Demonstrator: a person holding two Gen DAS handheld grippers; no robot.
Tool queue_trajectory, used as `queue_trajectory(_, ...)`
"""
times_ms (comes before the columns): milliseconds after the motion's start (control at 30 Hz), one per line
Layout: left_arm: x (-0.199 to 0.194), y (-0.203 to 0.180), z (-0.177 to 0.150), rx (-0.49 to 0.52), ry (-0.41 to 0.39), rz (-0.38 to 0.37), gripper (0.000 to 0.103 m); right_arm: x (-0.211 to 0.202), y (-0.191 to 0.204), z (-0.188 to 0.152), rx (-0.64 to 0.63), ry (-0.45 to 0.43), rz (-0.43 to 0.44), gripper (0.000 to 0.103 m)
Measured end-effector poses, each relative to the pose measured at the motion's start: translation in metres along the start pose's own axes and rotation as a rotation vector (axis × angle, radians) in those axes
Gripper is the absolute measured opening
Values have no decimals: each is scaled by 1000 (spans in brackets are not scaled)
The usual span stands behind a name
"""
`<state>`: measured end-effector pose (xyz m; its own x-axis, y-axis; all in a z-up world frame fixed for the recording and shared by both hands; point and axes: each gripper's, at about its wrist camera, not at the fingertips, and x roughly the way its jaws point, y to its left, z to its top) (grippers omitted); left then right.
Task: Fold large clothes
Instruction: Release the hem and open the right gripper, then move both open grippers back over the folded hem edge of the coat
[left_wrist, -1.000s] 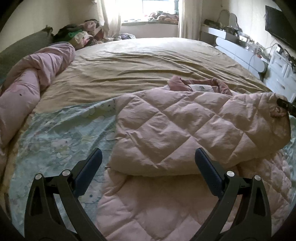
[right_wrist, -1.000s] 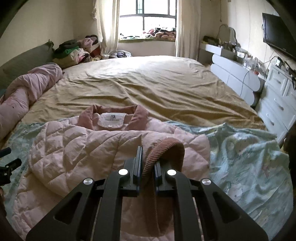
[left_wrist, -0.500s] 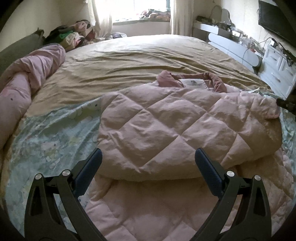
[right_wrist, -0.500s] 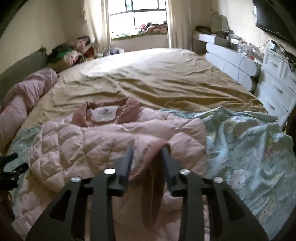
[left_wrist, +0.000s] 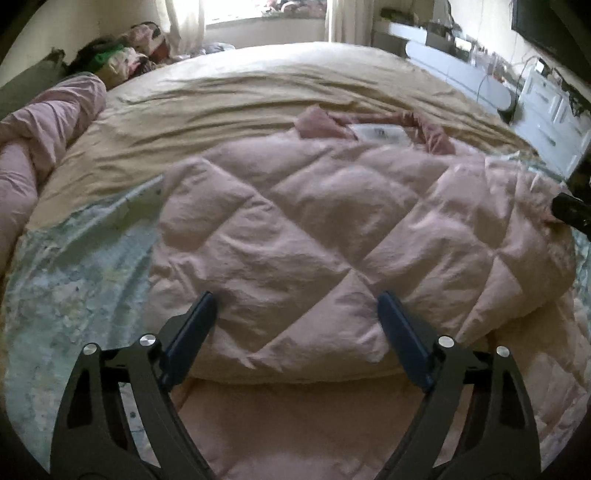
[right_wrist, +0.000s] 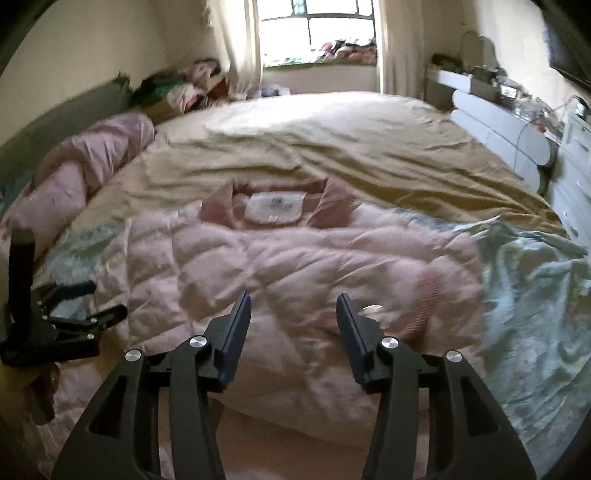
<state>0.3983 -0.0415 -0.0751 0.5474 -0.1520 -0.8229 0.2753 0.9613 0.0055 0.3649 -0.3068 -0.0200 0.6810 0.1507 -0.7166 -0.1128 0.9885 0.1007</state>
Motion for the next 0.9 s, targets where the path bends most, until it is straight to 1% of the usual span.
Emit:
queue_trajectory(100,8,2,-3,0,14,-13,83,20,8,-3,-18,45,-12,55)
queue_trajectory(167,13,4,-5,-1,23,-23,83,30,10,-5,-18,65,-21,62)
queue_trajectory(233,17,4,-7,0,25,-29,83,43,13,-8,-26,99,-39,65)
queue_trajectory(267,18,4,-7,0,26,-30,83,48,14,-11,-32,114,-47,68)
queue_trajectory(367,26,5,-10,-8,28,-43,83,67,19,-21,-77,157,-98,69)
queue_trajectory(500,29,6,-11,-21,29,-48,83,84,20,-30,-74,160,-132,71)
queue_trajectory(600,22,7,-12,-32,25,-51,82,80,18,-27,-53,164,-124,71)
queue_trajectory(733,8,7,-13,-33,24,-62,82,58,11,-21,-21,140,-62,68)
queue_trajectory(833,-7,9,-14,-37,10,-51,82,32,7,-19,5,91,-41,70)
queue_trajectory(900,-19,9,-14,-48,-7,-52,82,13,7,-18,-2,61,-43,73)
